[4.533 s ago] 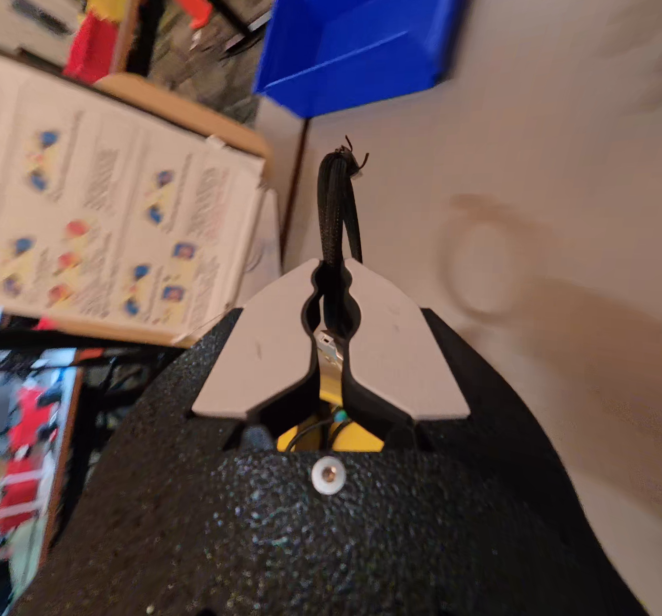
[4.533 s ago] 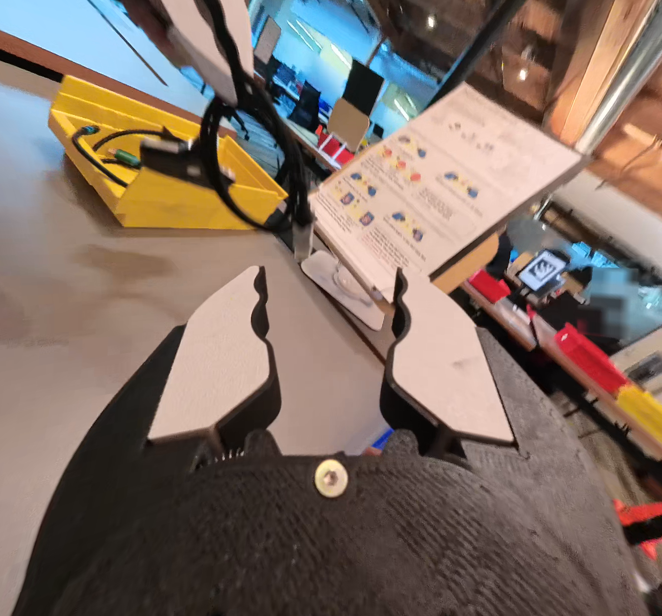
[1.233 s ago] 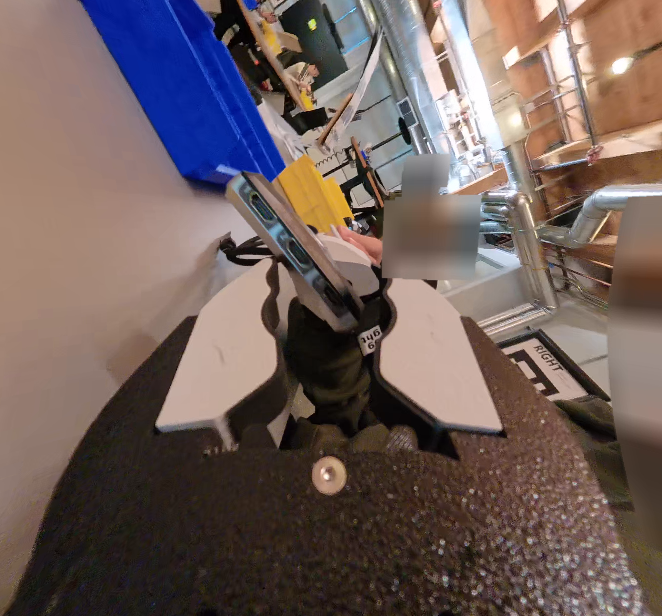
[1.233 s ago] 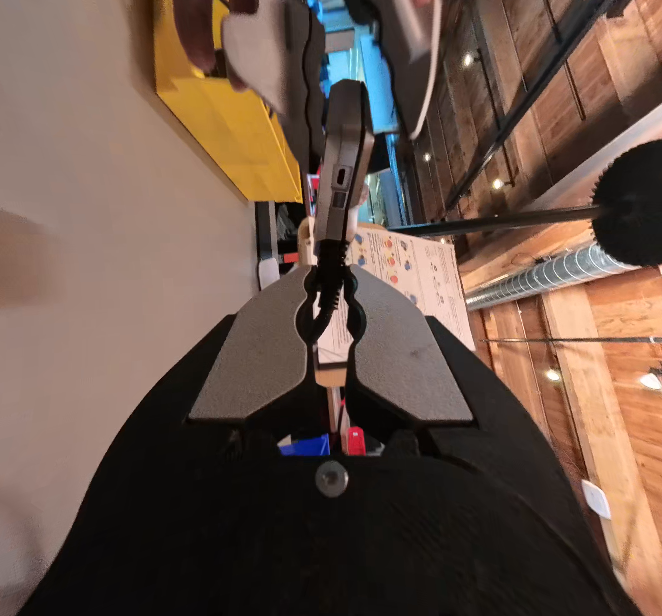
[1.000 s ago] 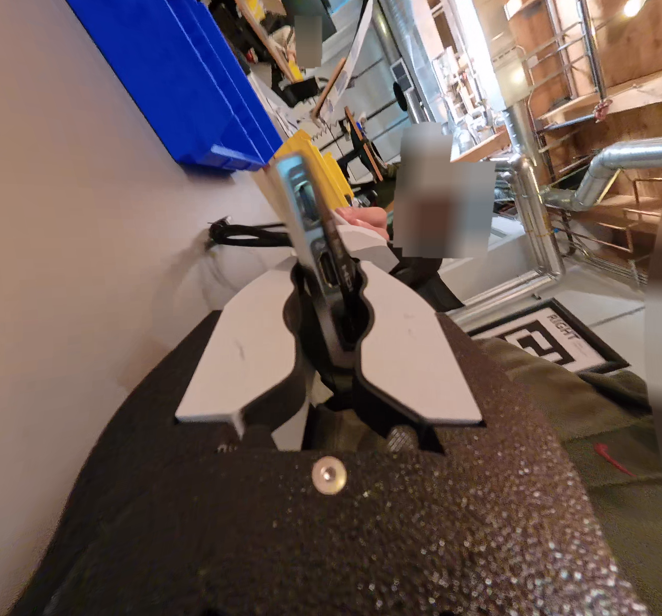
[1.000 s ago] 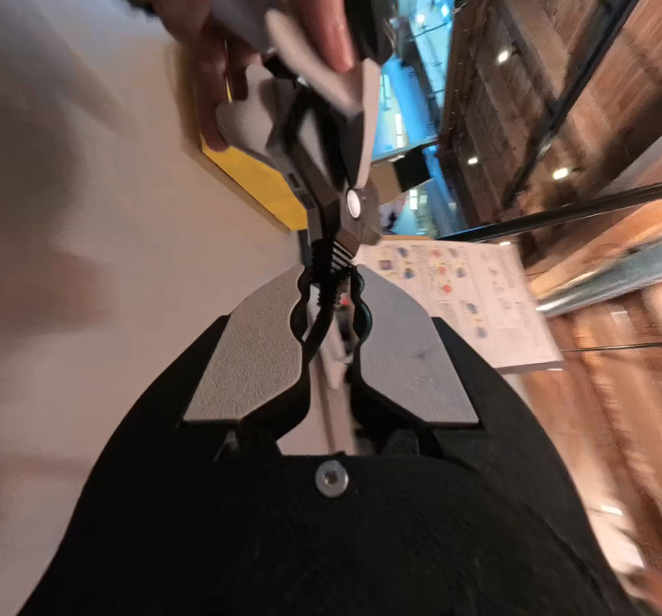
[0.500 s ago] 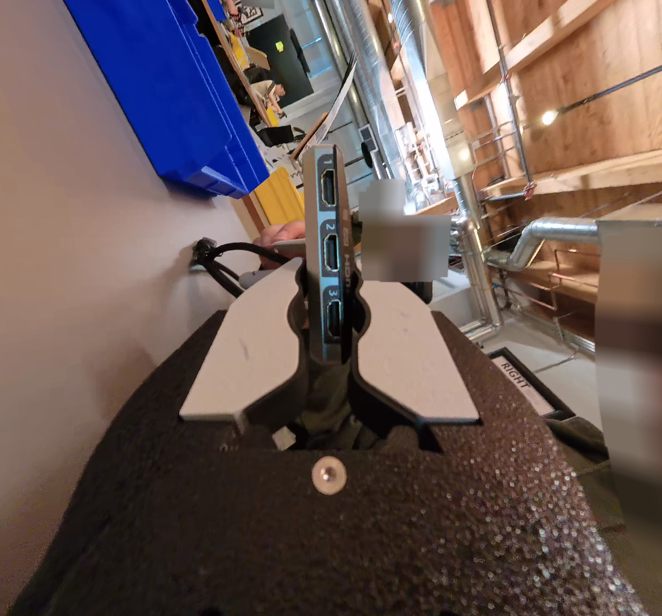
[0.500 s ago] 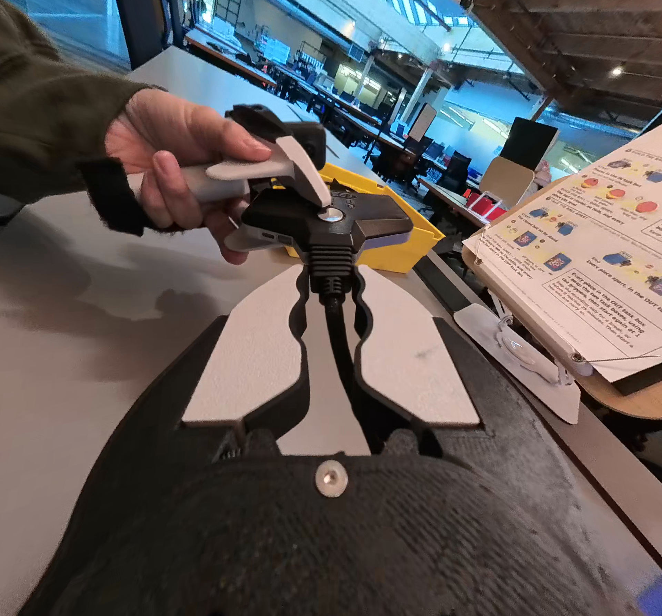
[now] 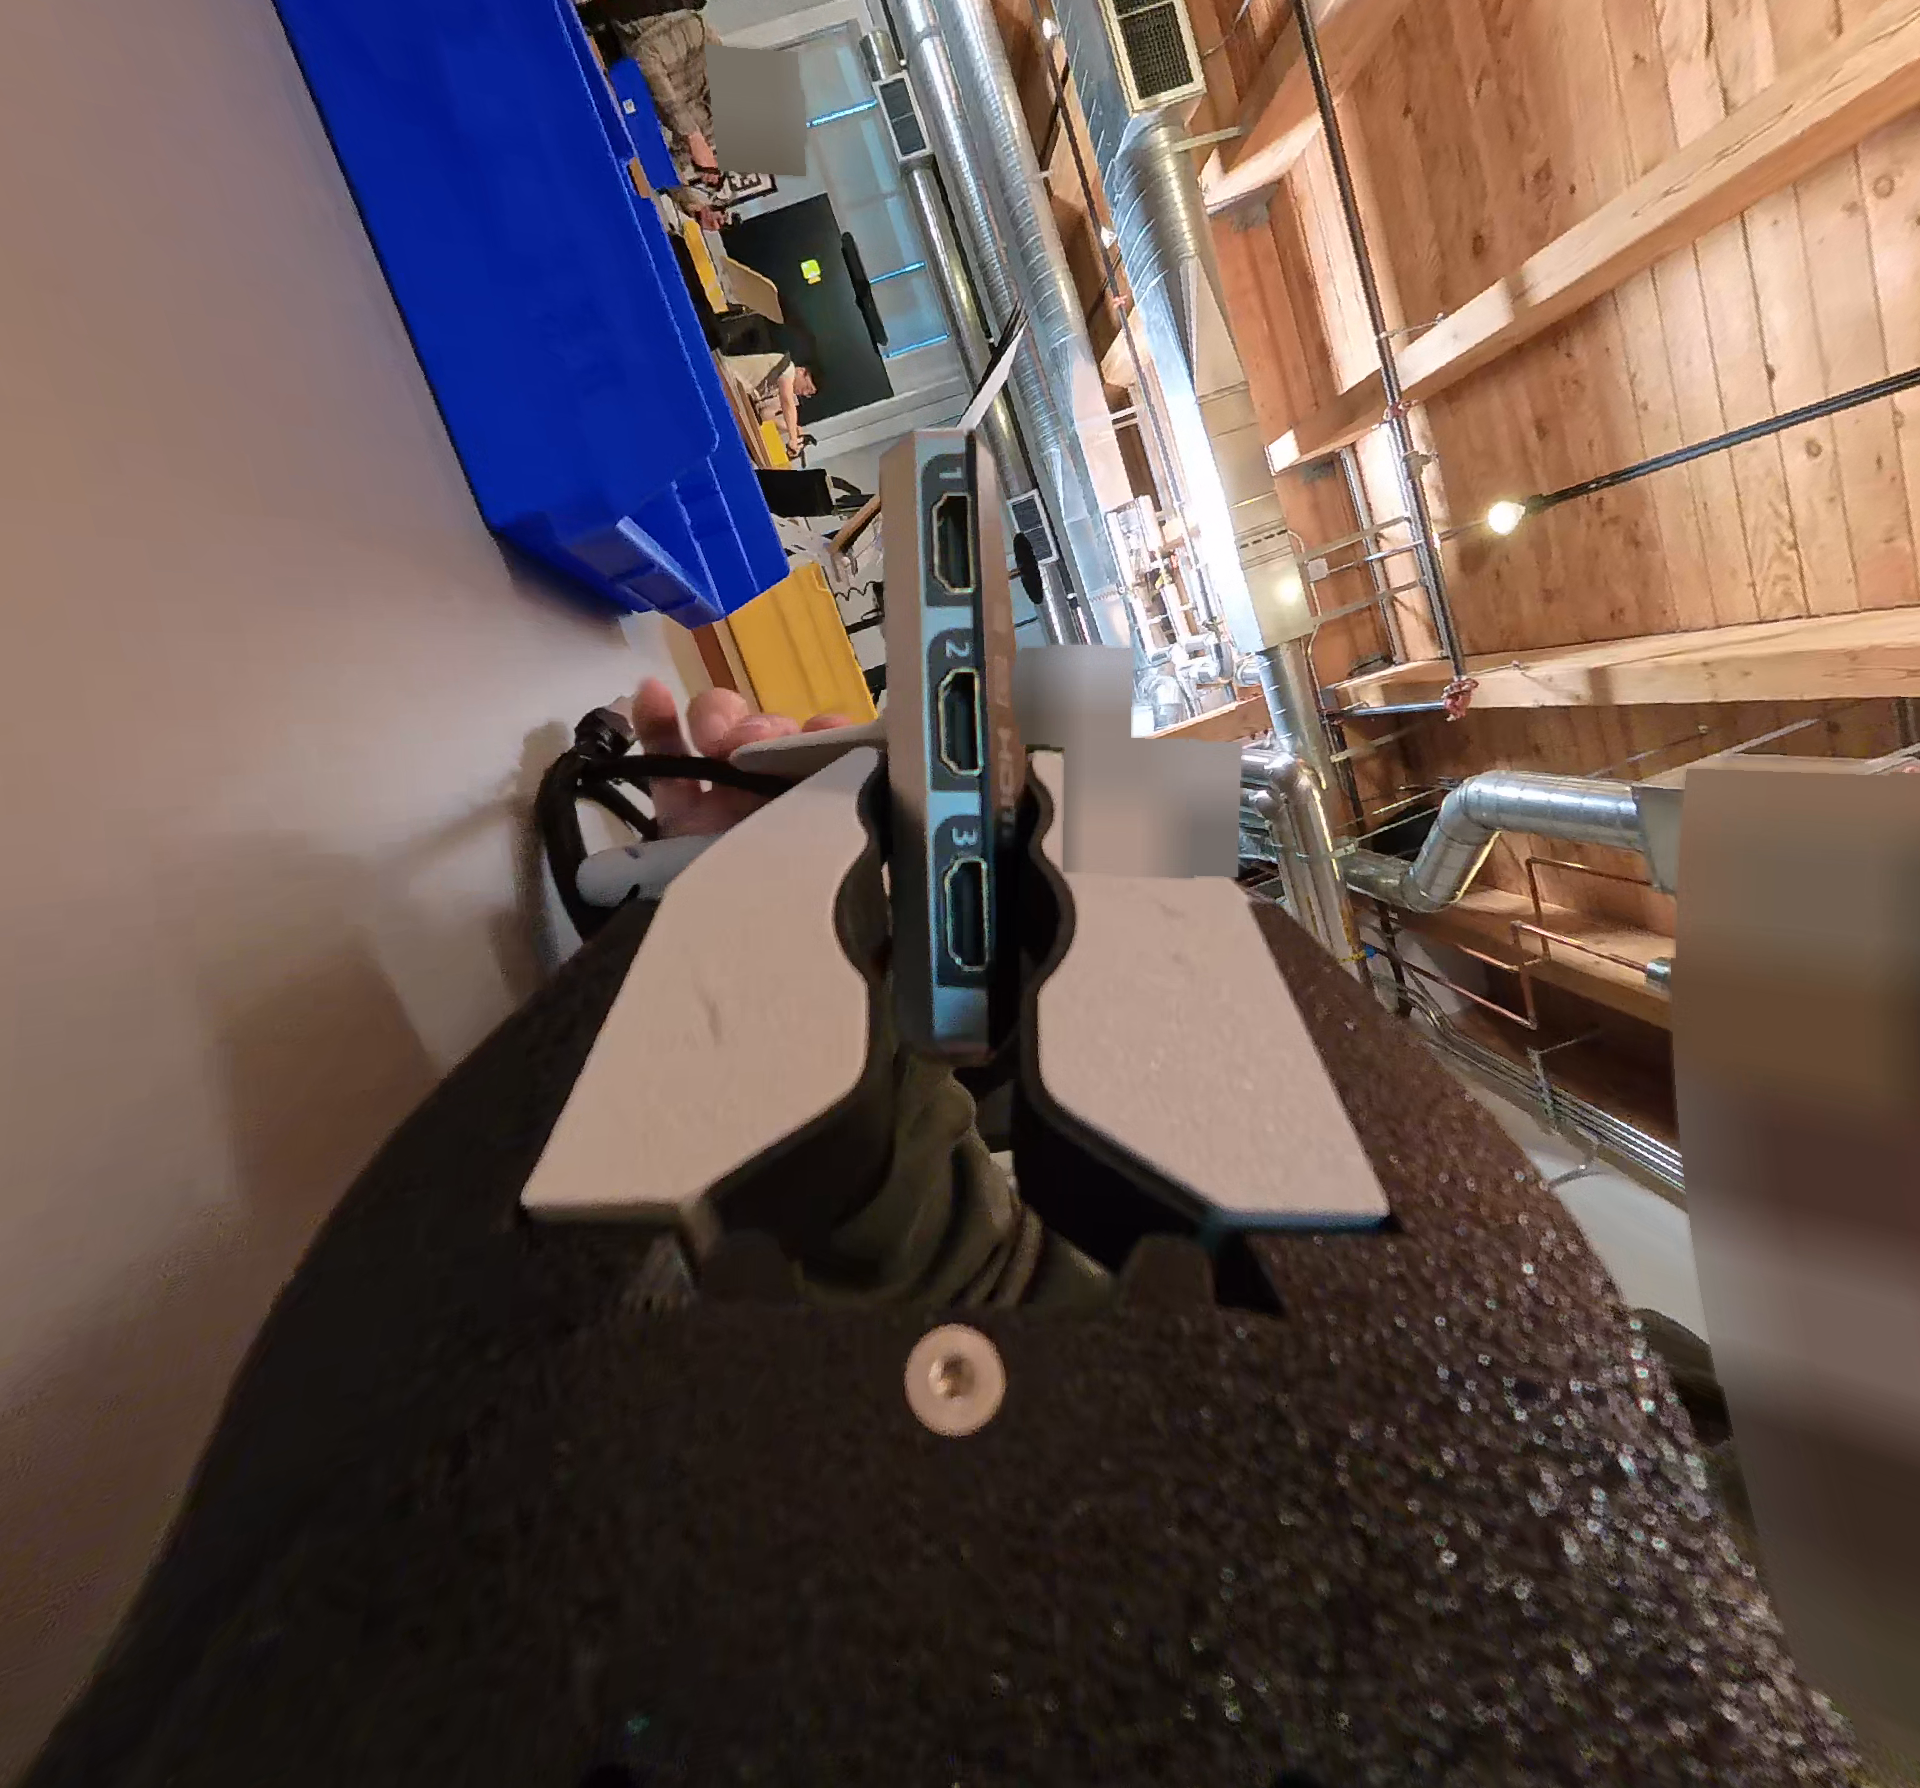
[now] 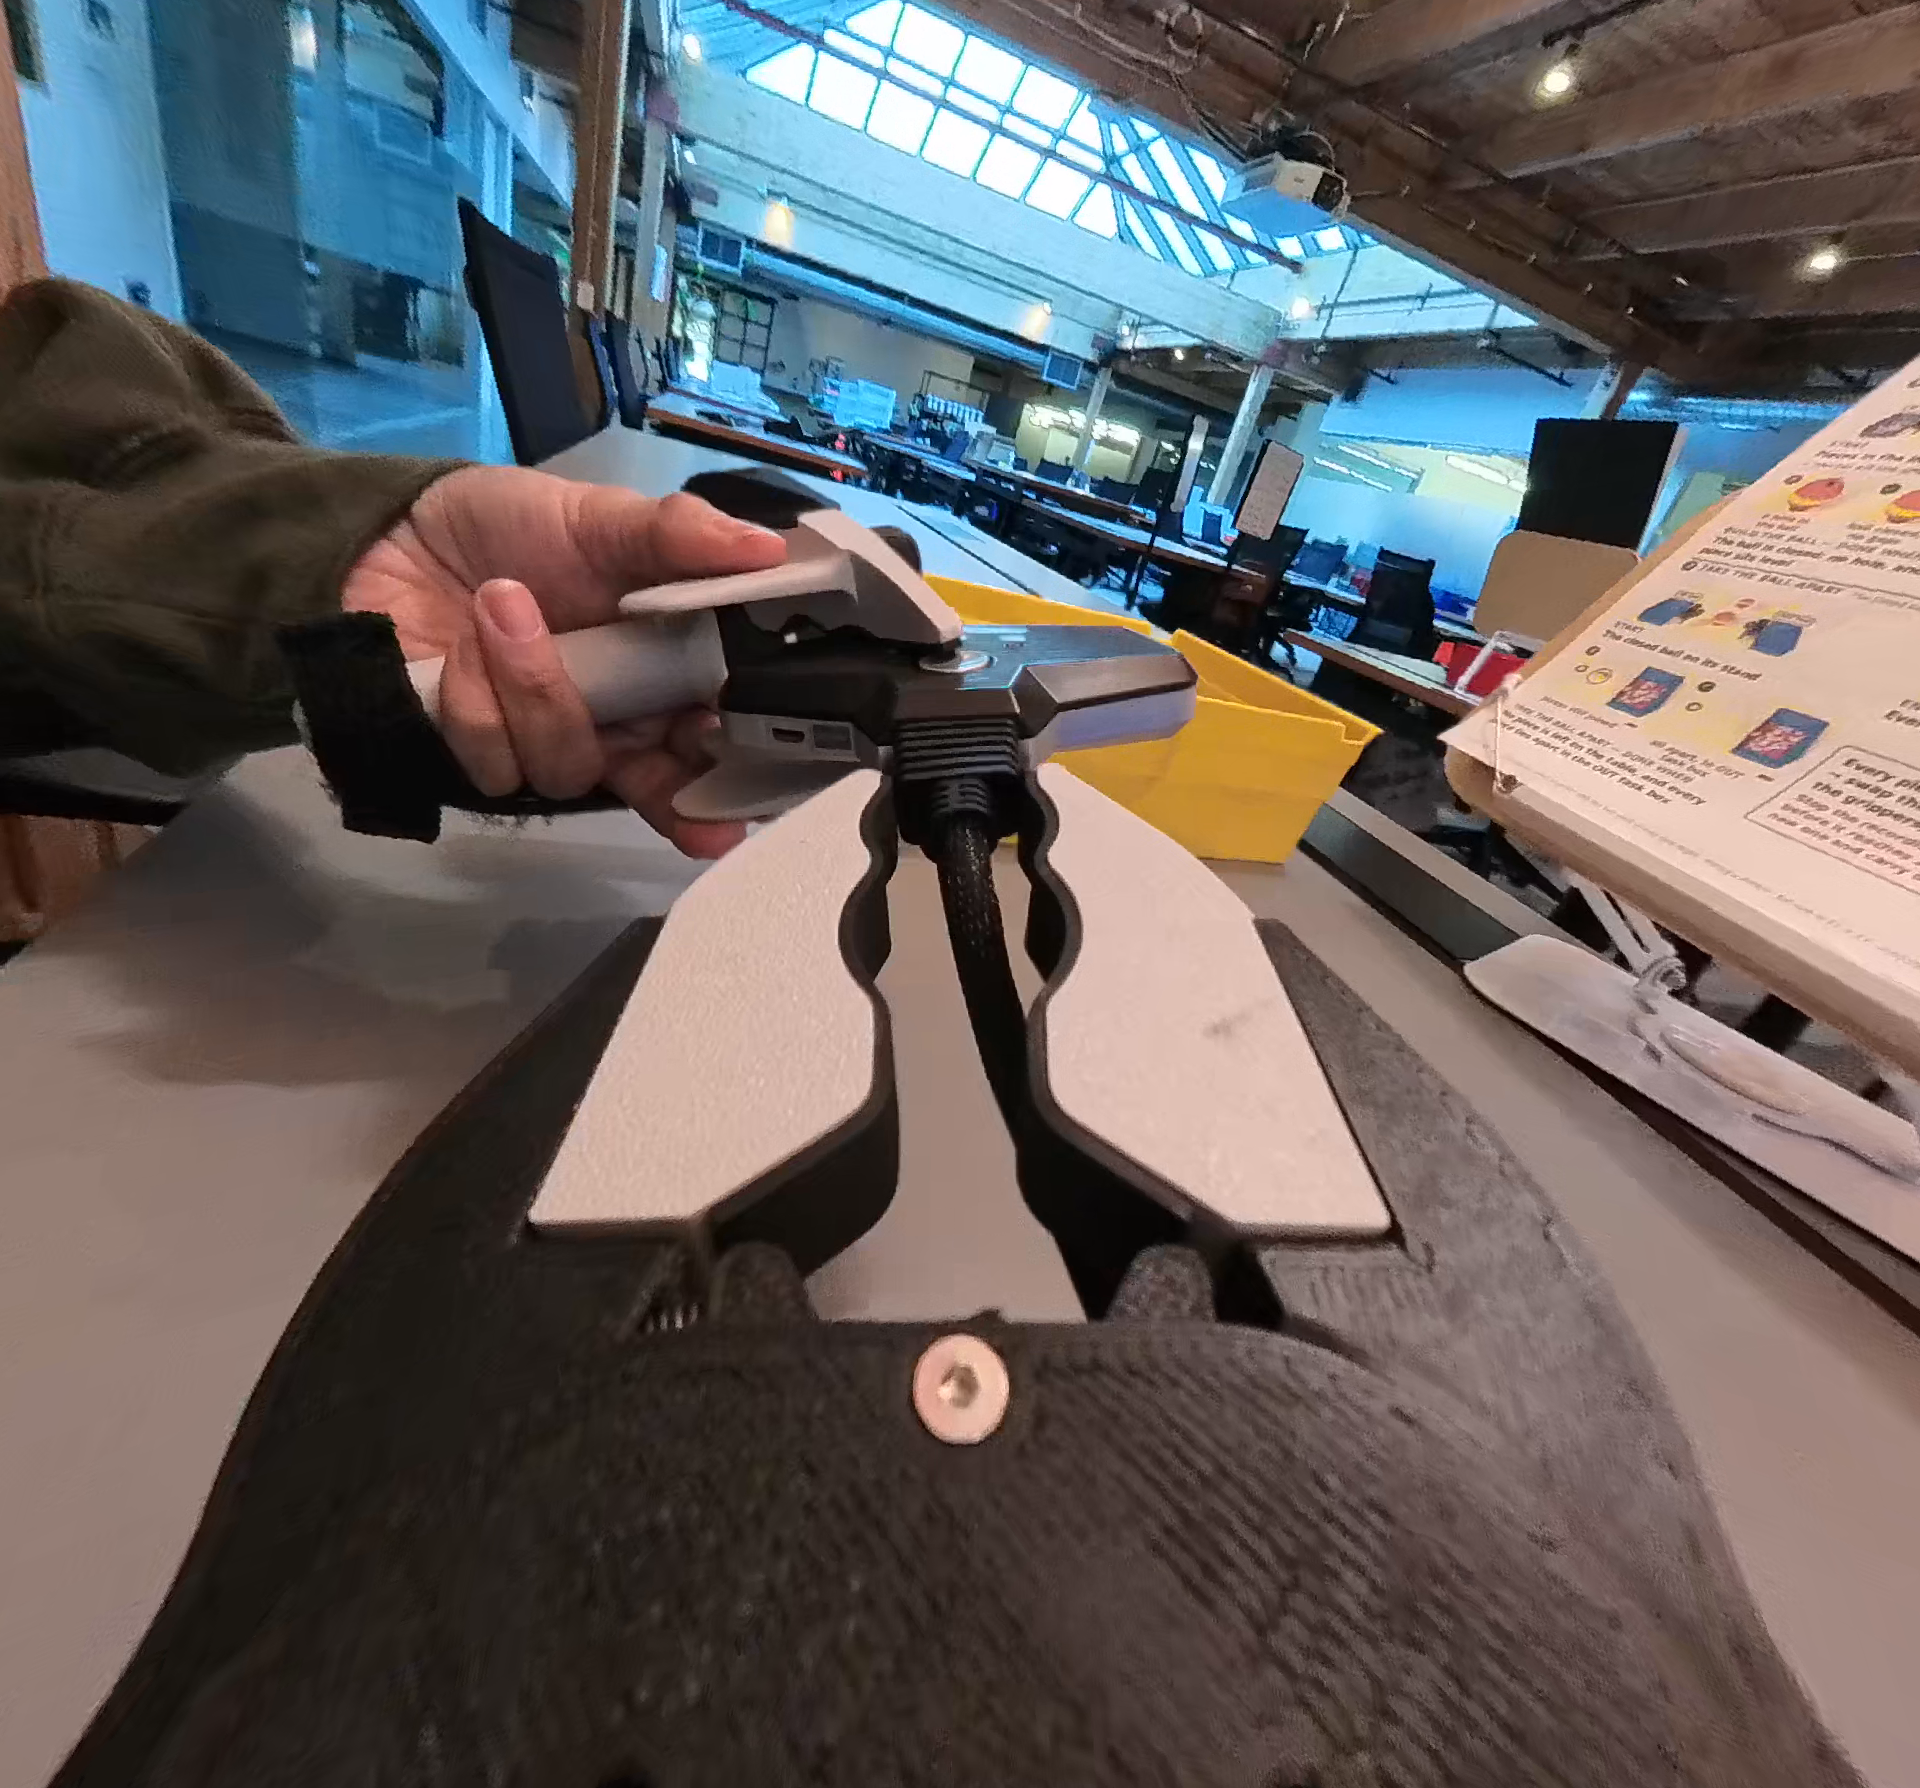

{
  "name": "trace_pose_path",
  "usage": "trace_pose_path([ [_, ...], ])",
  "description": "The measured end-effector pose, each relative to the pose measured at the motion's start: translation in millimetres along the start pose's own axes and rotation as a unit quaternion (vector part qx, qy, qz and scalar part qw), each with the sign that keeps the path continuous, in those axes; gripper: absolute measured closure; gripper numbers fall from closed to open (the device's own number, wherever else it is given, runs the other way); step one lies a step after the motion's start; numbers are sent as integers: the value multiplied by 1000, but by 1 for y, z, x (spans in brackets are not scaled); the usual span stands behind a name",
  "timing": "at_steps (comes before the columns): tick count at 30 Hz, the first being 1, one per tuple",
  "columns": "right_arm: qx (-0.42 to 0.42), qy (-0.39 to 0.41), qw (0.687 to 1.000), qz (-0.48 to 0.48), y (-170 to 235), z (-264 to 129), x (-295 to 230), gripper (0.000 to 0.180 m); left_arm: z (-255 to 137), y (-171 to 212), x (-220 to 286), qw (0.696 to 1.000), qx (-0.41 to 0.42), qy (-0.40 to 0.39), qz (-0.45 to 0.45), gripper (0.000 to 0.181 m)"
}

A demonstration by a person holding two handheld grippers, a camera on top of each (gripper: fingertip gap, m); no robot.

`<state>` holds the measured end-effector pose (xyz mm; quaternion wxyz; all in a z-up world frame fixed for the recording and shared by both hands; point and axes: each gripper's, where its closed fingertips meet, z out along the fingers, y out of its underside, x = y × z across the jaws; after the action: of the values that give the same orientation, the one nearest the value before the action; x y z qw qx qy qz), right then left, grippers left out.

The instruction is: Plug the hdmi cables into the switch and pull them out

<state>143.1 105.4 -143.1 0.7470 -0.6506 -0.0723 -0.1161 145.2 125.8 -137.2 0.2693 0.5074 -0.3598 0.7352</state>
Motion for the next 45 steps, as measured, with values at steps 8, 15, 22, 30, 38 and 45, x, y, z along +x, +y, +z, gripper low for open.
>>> trace_pose_path([
  [8,6,-24,1000,9,-1,-6,-1,158,2,8,1,997,-40,-14,62,157],
  [15,4,-48,998,42,3,-6,-3,158,0,10,-5,998,-37,-21,36,159],
  [22,22,-74,995,64,-2,-12,-5,156,5,12,-2,999,-38,-23,31,159],
  [30,21,-47,996,66,-1,-11,2,157,9,8,-4,999,-15,-30,16,160],
  [38,23,-35,997,58,-1,-12,5,157,11,7,-4,999,-12,-36,14,159],
  [45,16,-34,998,56,1,-11,5,157,10,7,-5,999,-13,-34,15,159],
])
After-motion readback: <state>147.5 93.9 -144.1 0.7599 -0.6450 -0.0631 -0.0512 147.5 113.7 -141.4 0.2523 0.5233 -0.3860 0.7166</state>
